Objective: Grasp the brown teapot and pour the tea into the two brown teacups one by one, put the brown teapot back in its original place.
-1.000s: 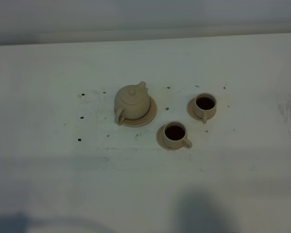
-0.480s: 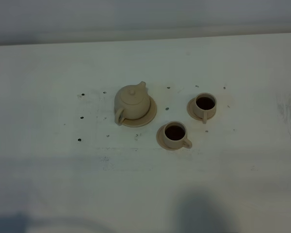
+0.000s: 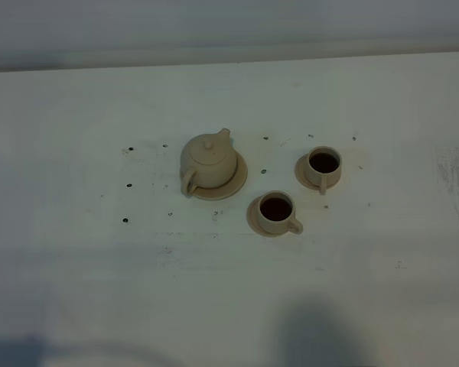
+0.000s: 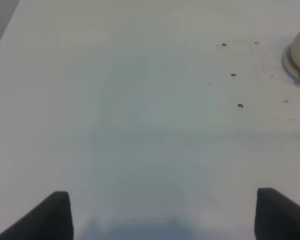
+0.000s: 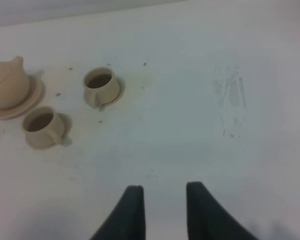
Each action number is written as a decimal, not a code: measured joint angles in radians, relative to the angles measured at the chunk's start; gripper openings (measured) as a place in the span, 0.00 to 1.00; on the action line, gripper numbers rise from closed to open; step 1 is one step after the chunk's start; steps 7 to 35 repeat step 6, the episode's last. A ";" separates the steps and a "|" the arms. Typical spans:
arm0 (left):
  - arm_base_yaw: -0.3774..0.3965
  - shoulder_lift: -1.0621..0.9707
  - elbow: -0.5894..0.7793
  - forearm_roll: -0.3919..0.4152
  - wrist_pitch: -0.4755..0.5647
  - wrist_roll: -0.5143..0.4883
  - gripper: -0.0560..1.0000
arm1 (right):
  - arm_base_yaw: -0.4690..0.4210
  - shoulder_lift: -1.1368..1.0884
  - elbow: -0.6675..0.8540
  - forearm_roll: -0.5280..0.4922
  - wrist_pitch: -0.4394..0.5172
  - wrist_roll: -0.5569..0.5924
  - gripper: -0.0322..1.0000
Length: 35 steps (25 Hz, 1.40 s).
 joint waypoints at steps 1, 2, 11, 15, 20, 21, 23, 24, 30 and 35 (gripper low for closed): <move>0.000 0.000 0.000 0.000 0.000 0.000 0.74 | 0.000 0.000 0.000 0.000 0.000 0.000 0.26; 0.000 0.000 0.000 0.000 0.000 0.000 0.74 | 0.000 0.000 0.000 0.000 0.000 0.000 0.26; 0.000 0.000 0.000 0.000 0.000 0.000 0.74 | 0.000 0.000 0.000 0.000 0.000 0.000 0.26; 0.000 0.000 0.000 0.000 0.000 0.000 0.74 | 0.000 0.000 0.000 0.000 0.000 0.000 0.26; 0.000 0.000 0.000 0.000 0.000 0.000 0.74 | 0.000 0.000 0.000 0.000 0.000 0.000 0.26; 0.000 0.000 0.000 0.000 0.000 0.000 0.74 | 0.000 0.000 0.000 0.000 0.000 0.000 0.26; 0.000 0.000 0.000 0.000 0.000 0.000 0.74 | 0.000 0.000 0.000 0.000 0.000 0.000 0.26; 0.000 0.000 0.000 0.000 0.000 0.000 0.74 | 0.000 0.000 0.000 0.000 0.000 0.000 0.26; 0.000 0.000 0.000 0.000 0.000 0.000 0.74 | 0.000 0.000 0.000 0.000 0.000 0.000 0.26; 0.000 0.000 0.000 0.000 0.000 0.000 0.74 | 0.000 0.000 0.000 0.000 0.000 0.000 0.26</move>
